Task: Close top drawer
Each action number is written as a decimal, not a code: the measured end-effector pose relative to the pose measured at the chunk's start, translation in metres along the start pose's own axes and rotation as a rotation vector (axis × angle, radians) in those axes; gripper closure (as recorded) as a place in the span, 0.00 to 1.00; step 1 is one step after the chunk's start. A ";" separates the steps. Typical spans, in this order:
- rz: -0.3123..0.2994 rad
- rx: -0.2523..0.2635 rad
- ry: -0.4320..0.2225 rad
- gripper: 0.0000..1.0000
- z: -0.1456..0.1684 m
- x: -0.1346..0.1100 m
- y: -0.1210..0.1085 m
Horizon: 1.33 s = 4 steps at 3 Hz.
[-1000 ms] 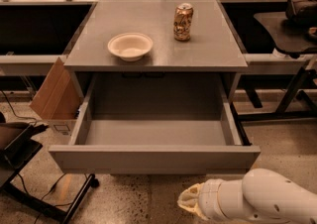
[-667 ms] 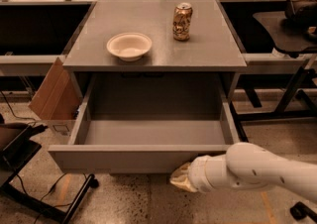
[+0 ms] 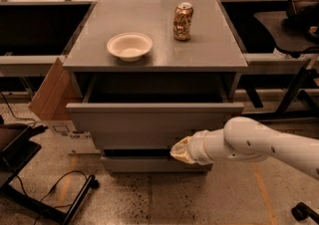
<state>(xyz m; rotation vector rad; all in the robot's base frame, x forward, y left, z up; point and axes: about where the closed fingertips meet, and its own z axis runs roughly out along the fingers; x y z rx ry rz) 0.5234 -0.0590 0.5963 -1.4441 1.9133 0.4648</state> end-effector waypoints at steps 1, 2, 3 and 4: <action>-0.001 0.001 0.001 1.00 0.000 0.000 -0.002; -0.027 0.038 0.013 1.00 0.002 0.004 -0.049; -0.042 0.075 0.015 1.00 0.008 0.024 -0.117; -0.034 0.128 0.017 1.00 -0.003 0.029 -0.170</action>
Offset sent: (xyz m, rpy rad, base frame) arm 0.1106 -0.0449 0.0066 -0.0631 -0.0987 -0.0290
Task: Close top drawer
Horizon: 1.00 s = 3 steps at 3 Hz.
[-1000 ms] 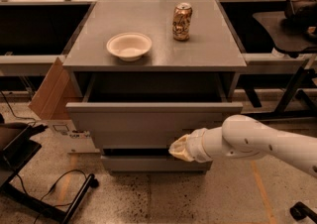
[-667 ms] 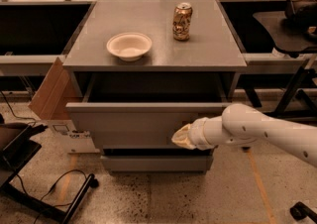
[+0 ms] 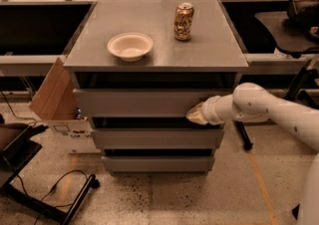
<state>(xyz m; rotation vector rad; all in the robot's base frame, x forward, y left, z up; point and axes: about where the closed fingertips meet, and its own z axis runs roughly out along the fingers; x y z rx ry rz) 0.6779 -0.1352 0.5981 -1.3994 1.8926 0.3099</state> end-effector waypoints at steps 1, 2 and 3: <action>-0.015 0.038 -0.020 1.00 -0.009 -0.015 -0.017; -0.044 -0.022 0.022 1.00 -0.012 -0.019 0.025; -0.085 -0.075 0.109 1.00 -0.043 -0.024 0.077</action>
Offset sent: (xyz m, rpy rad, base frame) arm -0.0837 0.0336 0.0163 -0.1047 0.0500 0.1096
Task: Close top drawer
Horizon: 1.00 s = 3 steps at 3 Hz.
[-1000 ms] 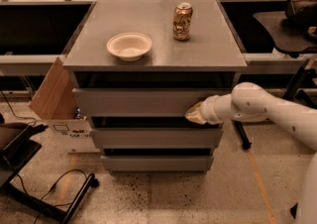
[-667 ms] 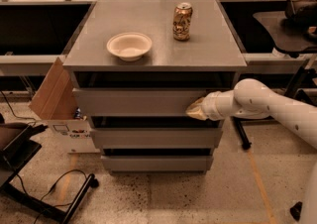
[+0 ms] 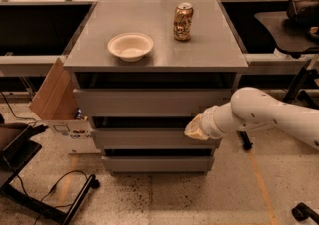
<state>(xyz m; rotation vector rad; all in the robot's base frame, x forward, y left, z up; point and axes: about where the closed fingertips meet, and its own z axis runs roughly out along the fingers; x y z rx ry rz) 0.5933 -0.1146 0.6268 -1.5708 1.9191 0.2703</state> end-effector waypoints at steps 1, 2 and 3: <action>-0.044 -0.048 0.144 1.00 -0.033 0.003 0.051; -0.073 0.003 0.314 1.00 -0.093 0.013 0.061; -0.051 0.115 0.463 1.00 -0.163 0.036 0.034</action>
Offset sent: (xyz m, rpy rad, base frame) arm -0.1223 -0.1060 0.1276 -0.5594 -0.0153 -0.1026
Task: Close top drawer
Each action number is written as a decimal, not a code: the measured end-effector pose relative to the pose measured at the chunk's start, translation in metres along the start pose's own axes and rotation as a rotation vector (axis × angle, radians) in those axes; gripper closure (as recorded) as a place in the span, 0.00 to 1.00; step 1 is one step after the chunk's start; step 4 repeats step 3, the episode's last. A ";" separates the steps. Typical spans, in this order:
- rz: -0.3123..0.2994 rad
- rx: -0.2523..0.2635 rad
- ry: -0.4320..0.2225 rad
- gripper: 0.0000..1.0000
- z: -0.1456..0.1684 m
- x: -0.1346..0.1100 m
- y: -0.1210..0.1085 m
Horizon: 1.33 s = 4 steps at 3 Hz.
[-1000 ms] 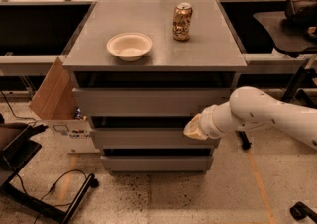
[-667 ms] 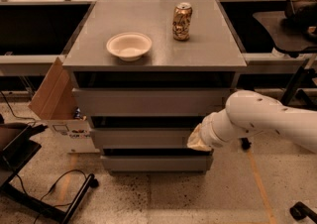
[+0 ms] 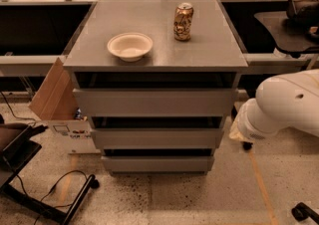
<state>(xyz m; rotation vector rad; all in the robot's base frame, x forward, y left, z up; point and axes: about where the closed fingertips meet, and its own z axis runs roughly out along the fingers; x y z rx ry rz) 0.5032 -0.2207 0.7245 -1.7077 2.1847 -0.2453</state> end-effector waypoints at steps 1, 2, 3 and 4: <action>0.063 0.108 0.091 1.00 -0.037 0.042 -0.036; 0.143 0.190 0.094 0.82 -0.061 0.054 -0.057; 0.149 0.189 0.093 0.59 -0.060 0.054 -0.057; 0.149 0.189 0.093 0.59 -0.060 0.054 -0.057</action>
Offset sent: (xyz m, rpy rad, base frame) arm 0.0263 -0.0946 0.1025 -0.0419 -0.2396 -0.3139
